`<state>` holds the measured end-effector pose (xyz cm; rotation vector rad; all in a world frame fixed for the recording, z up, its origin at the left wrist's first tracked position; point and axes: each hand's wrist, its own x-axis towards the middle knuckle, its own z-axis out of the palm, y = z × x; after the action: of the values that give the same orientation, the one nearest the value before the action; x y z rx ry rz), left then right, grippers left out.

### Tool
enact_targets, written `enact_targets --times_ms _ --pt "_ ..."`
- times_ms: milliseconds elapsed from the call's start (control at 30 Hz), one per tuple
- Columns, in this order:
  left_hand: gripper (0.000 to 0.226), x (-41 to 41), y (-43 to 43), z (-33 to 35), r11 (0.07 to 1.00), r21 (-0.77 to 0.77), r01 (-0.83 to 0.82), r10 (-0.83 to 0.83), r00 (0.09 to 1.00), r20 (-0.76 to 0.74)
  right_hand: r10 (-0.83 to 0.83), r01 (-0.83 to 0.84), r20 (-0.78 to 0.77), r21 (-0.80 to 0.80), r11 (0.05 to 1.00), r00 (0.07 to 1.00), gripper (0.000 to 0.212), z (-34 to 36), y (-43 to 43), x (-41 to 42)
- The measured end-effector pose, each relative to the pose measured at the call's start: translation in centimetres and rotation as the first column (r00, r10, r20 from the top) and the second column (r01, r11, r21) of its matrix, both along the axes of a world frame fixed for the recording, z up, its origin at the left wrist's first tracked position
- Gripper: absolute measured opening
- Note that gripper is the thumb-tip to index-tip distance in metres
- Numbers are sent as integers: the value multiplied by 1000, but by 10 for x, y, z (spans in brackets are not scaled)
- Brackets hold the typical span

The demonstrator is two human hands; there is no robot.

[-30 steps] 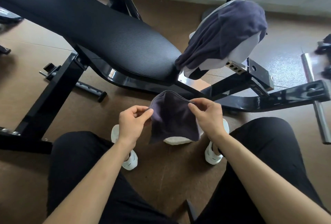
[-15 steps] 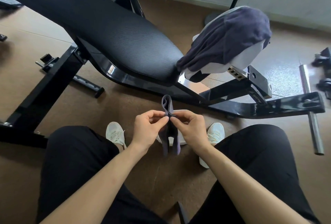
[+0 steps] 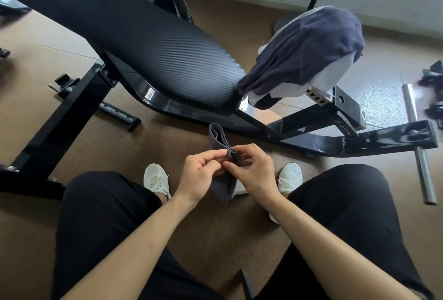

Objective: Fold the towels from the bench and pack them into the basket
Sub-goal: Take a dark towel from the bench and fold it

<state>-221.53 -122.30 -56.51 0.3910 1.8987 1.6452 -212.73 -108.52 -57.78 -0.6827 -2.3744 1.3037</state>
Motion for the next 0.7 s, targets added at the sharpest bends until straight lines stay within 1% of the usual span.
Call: enact_targets --times_ms 167,267,333,400,433,500,567,633,700 --pt "41 -3 -3 2 989 -48 137 -142 983 -120 -43 43 -15 -18 999 999 19 3 10 2" --pt "35 -12 -7 1 987 -98 128 -151 944 -292 5 -3 28 -69 998 1000 17 8 17 1" --pt "34 -18 -9 0 986 -132 99 -148 883 -445 76 -69 67 -104 992 995 16 13 23 3" --pt "43 -26 -9 0 978 -190 89 -189 770 -609 158 -147 78 -133 980 984 16 21 31 5" --pt "50 -31 -10 -1 966 -243 93 -235 714 -659 195 -183 78 -142 973 978 17 25 35 7" --pt "64 -38 -12 -3 920 -373 122 -358 650 -670 249 -234 91 -145 961 964 20 29 41 8" --pt "66 -41 -16 -8 852 -500 154 -479 617 -625 271 -254 103 -152 955 957 19 30 45 10" --pt "51 -42 -20 -11 804 -571 170 -534 630 -564 259 -243 90 -159 957 962 18 29 47 13" --pt "29 -43 -23 -9 793 -584 173 -518 696 -497 223 -209 68 -171 963 973 16 29 51 15"
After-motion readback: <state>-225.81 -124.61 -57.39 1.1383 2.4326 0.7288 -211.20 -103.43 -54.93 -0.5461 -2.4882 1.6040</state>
